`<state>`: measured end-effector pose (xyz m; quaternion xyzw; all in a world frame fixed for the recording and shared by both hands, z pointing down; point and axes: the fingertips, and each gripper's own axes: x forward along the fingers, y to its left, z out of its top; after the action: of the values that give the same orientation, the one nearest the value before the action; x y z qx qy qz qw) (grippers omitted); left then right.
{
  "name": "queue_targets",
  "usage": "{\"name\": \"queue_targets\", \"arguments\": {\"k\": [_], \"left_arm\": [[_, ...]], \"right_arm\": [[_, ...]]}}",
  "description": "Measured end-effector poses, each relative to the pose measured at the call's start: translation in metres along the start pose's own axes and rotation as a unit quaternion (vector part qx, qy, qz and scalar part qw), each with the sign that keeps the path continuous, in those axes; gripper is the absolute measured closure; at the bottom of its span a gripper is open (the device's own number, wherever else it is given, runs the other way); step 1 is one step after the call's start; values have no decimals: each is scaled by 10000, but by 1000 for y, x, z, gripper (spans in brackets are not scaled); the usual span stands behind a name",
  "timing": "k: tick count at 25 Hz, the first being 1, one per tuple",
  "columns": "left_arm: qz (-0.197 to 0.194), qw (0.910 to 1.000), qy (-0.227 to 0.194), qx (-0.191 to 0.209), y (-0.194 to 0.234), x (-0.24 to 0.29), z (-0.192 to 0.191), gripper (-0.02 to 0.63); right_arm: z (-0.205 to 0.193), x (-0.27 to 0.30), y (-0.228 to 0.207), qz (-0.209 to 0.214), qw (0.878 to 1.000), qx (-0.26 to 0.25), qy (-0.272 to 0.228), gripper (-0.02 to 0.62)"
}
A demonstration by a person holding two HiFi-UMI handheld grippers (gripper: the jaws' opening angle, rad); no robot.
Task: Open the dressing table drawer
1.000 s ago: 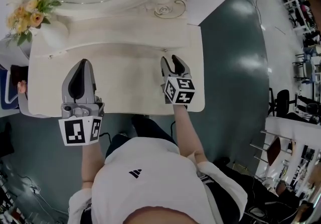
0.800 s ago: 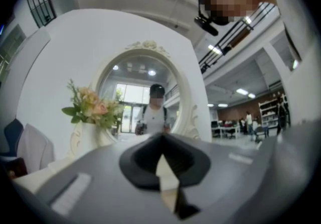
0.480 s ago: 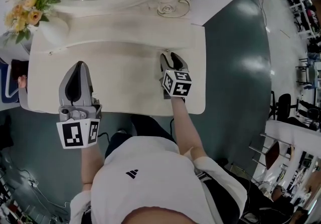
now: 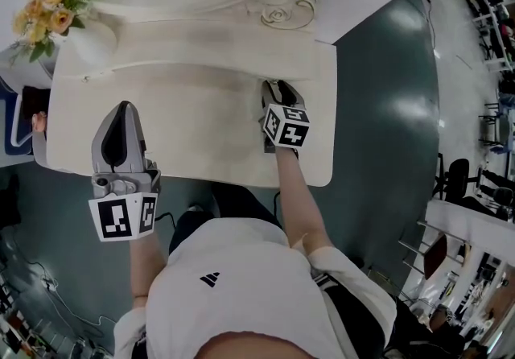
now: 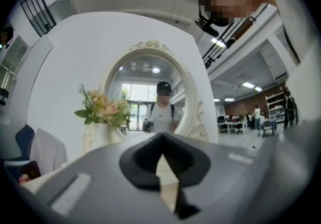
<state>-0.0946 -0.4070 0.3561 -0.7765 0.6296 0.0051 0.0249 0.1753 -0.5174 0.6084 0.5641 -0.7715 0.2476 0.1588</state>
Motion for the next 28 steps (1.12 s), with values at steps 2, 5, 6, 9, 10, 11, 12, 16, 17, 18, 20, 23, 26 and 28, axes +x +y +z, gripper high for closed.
{"name": "queue_targets", "arguments": {"k": [2,5,6,9,10,11,12,16,17,18,20,23,26,28], "left_arm": [[49,10000,10,22,2,-2,0,598],[93,9999,30,38,2,-3,0,598],[100,9999,37,39,2,-4,0,598],[100,9999,45,42,0,-5,-2,598],[96,9999,46,42,0,-5,-2,598],[91,9999,47,41,-1,-5,-2,598],[86,9999,47,39,-2,-6,-2,598],[63,10000,26,45,-5,-9,0,598],[57,10000,21,45,-6,-9,1,598],[50,10000,16,44,-6,-10,1,598],[34,10000,4,41,-7,-12,1,598],[-11,10000,-29,29,-10,-13,2,598],[-60,10000,-59,34,-13,-14,4,598],[-85,9999,-73,30,-14,-14,6,598]], "right_arm": [[-1,3,-1,-11,10000,-20,31,459],[-2,5,-4,-120,9999,-42,49,480],[-2,5,-5,-152,9999,-45,44,499],[-2,6,-5,-159,9998,-66,46,505],[-2,5,-5,-152,9998,-63,55,505],[-3,5,-5,-149,9998,-61,66,506],[-3,4,-5,-151,9998,-61,77,506],[-6,-1,-3,-169,9998,-48,70,506],[-7,-3,-2,-166,9998,-43,68,506],[-8,-4,-2,-162,9998,-39,69,506],[-11,-8,0,-153,9999,-31,73,506],[-15,-12,2,-145,9999,-21,77,506],[-19,-16,4,-147,9998,-15,94,506],[-22,-19,5,-144,9998,-13,108,506]]}}
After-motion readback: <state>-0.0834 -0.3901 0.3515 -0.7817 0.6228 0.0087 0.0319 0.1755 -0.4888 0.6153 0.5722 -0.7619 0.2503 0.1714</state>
